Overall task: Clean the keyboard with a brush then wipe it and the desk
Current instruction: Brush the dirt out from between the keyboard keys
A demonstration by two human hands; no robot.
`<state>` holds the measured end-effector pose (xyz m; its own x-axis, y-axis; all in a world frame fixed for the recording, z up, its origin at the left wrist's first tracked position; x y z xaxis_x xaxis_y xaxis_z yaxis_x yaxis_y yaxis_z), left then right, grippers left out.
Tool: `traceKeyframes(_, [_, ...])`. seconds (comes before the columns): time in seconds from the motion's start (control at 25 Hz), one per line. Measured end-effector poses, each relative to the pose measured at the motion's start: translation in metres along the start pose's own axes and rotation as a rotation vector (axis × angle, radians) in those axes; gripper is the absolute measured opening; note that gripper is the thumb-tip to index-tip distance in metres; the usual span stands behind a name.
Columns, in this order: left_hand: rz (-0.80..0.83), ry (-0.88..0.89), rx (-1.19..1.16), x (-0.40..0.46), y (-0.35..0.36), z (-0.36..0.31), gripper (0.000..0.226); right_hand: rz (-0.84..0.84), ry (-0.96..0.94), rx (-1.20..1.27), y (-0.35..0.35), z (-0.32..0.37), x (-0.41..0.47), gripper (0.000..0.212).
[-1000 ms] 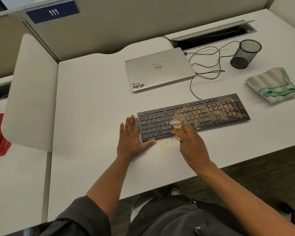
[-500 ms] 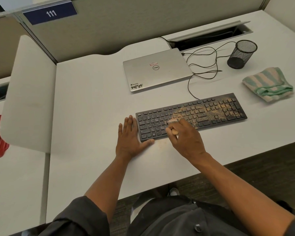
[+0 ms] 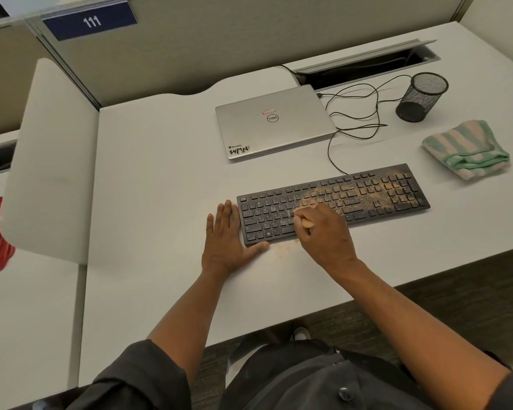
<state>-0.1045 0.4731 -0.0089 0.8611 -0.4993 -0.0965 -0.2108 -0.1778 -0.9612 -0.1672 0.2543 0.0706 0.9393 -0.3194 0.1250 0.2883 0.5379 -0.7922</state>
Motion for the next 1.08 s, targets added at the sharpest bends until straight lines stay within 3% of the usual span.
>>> traceKeyframes(0.32, [-0.003,0.004,0.002,-0.001,-0.002,-0.001,0.13,-0.043,-0.052,0.033,0.002,0.004,-0.006,0.026])
traceKeyframes(0.48, [-0.005,0.007,-0.007,-0.001,-0.002,-0.001,0.132,0.027,-0.11,0.011,0.018,0.012,-0.01,0.026])
traceKeyframes(0.72, [-0.001,0.006,0.0,0.0,0.0,0.0,0.131,-0.058,0.04,0.003,0.001,-0.015,-0.002,0.02])
traceKeyframes(0.96, [-0.007,0.0,0.003,-0.001,-0.001,-0.001,0.129,0.02,-0.049,0.006,0.012,0.001,-0.008,0.023])
traceKeyframes(1.08, [0.0,0.007,0.007,-0.001,-0.002,-0.001,0.128,-0.035,0.085,0.027,-0.003,-0.019,0.003,0.019])
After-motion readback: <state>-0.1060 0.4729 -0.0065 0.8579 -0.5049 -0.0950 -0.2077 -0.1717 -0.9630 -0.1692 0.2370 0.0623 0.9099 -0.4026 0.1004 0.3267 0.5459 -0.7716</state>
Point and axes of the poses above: each hand's wrist, its own x-axis towards the middle knuckle, its own y-axis out of the palm, z = x × y, the point moved 4 cm from there along x, towards the middle knuckle, and after that the axes turned 11 degrees about y, right-handed, at the moved point
